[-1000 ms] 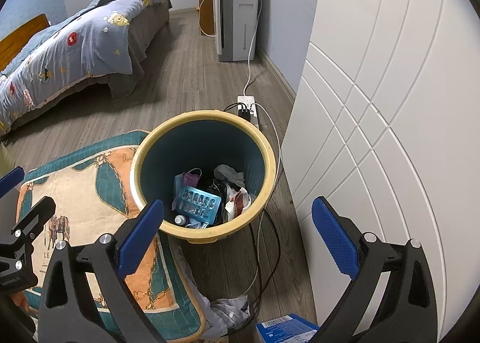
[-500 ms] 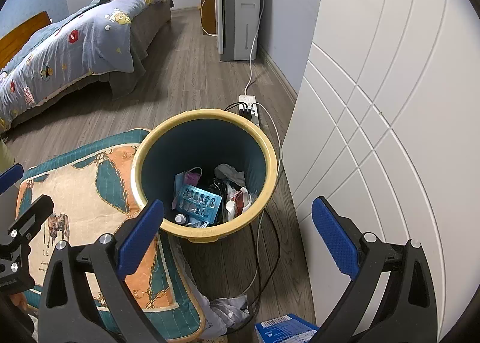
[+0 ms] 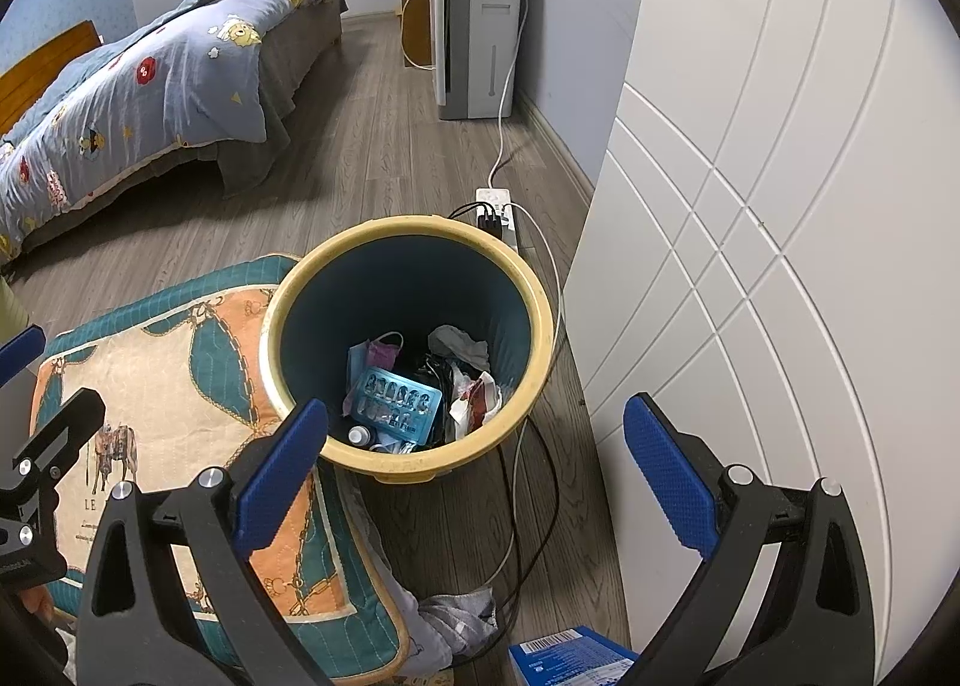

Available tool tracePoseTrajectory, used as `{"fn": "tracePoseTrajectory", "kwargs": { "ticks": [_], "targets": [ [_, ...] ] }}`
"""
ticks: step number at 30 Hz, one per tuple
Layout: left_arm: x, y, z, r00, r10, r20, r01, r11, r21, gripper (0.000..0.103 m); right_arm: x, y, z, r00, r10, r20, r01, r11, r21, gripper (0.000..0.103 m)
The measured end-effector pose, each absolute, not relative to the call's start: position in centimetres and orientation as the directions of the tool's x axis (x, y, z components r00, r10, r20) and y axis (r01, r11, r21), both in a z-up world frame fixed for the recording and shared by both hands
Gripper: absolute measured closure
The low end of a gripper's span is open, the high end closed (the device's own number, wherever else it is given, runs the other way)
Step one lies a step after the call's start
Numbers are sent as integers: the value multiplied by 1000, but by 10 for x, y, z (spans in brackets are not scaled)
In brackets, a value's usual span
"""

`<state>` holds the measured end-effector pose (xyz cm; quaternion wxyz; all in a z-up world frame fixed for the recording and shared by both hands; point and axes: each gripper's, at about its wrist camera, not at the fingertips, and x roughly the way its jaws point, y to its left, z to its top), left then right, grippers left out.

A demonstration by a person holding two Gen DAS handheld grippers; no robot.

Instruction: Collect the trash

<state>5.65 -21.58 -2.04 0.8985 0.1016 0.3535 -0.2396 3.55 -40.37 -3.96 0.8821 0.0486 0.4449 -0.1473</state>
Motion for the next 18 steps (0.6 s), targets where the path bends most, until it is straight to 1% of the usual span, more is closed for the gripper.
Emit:
{"fn": "tracePoseTrajectory", "kwargs": {
  "ticks": [15,18],
  "targets": [
    [59,-212,-22,638,-336,-693,500,865,40,5,33,-404,-38,554,-227,-801,327,944,-42,6],
    [57,-208,-22,622,-355,-698,513,858,20,5,32,-401,-36,553,-234,-800,333,942,-45,6]
  ]
}}
